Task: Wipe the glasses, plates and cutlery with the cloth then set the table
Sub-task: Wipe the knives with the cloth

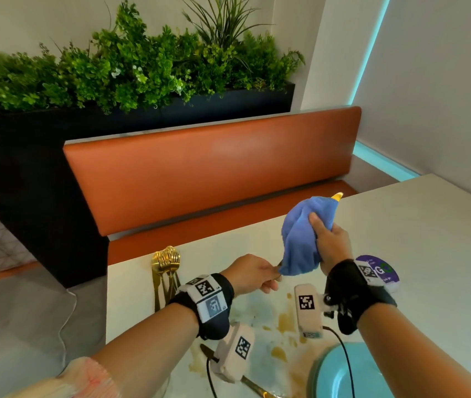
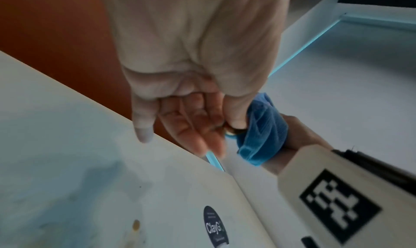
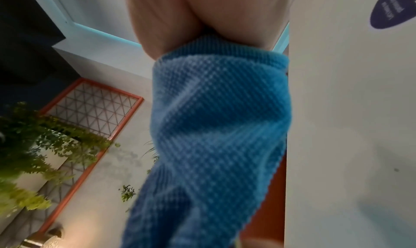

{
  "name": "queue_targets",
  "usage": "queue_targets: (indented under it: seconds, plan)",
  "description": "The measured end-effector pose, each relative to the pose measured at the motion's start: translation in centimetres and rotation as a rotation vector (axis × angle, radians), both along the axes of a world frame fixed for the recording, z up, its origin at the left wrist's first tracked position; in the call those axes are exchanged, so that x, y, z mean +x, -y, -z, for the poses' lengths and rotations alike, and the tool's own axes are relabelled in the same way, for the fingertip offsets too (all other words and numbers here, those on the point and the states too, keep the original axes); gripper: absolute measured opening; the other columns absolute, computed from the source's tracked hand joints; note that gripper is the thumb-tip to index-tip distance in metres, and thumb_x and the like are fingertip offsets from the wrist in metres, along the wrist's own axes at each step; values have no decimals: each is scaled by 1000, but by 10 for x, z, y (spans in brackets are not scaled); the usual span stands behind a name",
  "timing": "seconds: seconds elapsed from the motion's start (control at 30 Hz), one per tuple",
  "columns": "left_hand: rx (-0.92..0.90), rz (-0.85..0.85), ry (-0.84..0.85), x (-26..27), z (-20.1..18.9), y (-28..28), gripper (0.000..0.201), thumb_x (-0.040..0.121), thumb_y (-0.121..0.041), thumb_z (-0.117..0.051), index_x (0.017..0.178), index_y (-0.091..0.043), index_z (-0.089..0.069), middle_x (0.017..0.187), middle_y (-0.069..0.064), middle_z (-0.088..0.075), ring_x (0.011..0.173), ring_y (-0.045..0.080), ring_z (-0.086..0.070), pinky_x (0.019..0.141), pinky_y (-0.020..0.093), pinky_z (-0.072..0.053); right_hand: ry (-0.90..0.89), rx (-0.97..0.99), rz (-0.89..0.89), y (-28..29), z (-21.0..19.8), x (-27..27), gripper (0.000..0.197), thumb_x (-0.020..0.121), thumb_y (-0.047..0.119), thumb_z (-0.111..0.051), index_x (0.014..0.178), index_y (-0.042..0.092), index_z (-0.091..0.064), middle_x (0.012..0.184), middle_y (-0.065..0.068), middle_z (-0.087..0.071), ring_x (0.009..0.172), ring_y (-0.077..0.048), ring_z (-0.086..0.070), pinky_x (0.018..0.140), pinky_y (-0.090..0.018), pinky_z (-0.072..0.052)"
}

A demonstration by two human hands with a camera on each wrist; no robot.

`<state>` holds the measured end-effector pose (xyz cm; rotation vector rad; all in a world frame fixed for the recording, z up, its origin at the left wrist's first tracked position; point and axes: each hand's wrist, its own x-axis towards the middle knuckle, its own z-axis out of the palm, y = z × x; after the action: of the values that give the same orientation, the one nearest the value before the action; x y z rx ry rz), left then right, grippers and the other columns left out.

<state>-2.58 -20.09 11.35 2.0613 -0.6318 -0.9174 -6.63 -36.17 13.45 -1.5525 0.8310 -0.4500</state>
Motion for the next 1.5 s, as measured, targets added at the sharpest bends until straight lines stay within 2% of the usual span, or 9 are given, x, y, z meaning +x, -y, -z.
queue_targets:
  seconds: [0.2,0.33,0.53,0.7,0.87,1.03,1.17,1.33,1.5]
  plan:
    - [-30,-71,215,6,-11,10,25,93,-9,-44,94,3,-66,100,23,-65,92,31,-62,80,32,-48,-105,21,-168,-33,29,-6,30,88,34,-59,75,7,-62,89,-23,-68,87,-37,-65,86,-48,-53]
    - [87,33,171,8,-5,9,22,90,-9,-46,81,-4,-66,90,19,-63,90,31,-61,77,28,-43,-139,-88,-232,-30,28,-6,36,90,37,-55,65,12,-61,69,-9,-66,72,-28,-63,72,-36,-52]
    - [-23,-161,171,39,-11,7,34,94,-16,-47,128,-17,-55,127,1,-58,117,20,-54,98,26,-41,-199,-144,-414,-18,31,-15,16,91,27,-56,79,19,-61,83,-5,-67,83,-24,-61,78,-33,-49]
    - [-181,-199,-5,22,-12,27,25,93,-37,-52,104,-20,-66,99,3,-67,97,20,-62,89,31,-48,-163,-139,-441,-28,27,-10,18,92,26,-55,76,21,-62,79,-6,-68,81,-25,-63,81,-39,-52]
    - [-255,-374,-89,26,-11,30,14,83,-26,-69,85,-13,-73,88,10,-71,87,26,-66,85,36,-53,-161,-112,-454,-36,28,-10,14,90,27,-58,78,21,-63,85,-13,-70,84,-32,-66,83,-44,-54]
    - [-368,-439,-258,32,-18,25,9,86,-11,-60,83,-9,-69,78,2,-65,72,13,-59,60,20,-41,-214,-35,-553,-32,33,-21,10,88,19,-60,85,12,-64,94,-20,-70,90,-36,-66,89,-51,-52]
    - [-336,-433,-288,29,-13,24,29,88,-20,-63,108,1,-68,97,11,-66,81,17,-59,68,20,-47,-201,-2,-505,-31,31,-20,26,91,35,-55,84,13,-66,88,-11,-70,83,-26,-65,81,-38,-53]
    - [-326,-358,-369,30,-15,26,2,81,-8,-70,83,-9,-68,83,8,-66,75,18,-61,73,25,-52,-209,-28,-584,-32,35,-20,21,92,25,-54,91,7,-65,94,-23,-68,84,-34,-64,88,-51,-51]
    - [-391,-411,-444,29,-22,25,6,83,-12,-68,86,-6,-70,89,11,-69,80,21,-63,80,31,-53,-128,68,-548,-33,35,-18,12,91,17,-56,88,10,-65,92,-16,-69,87,-31,-65,88,-47,-51]
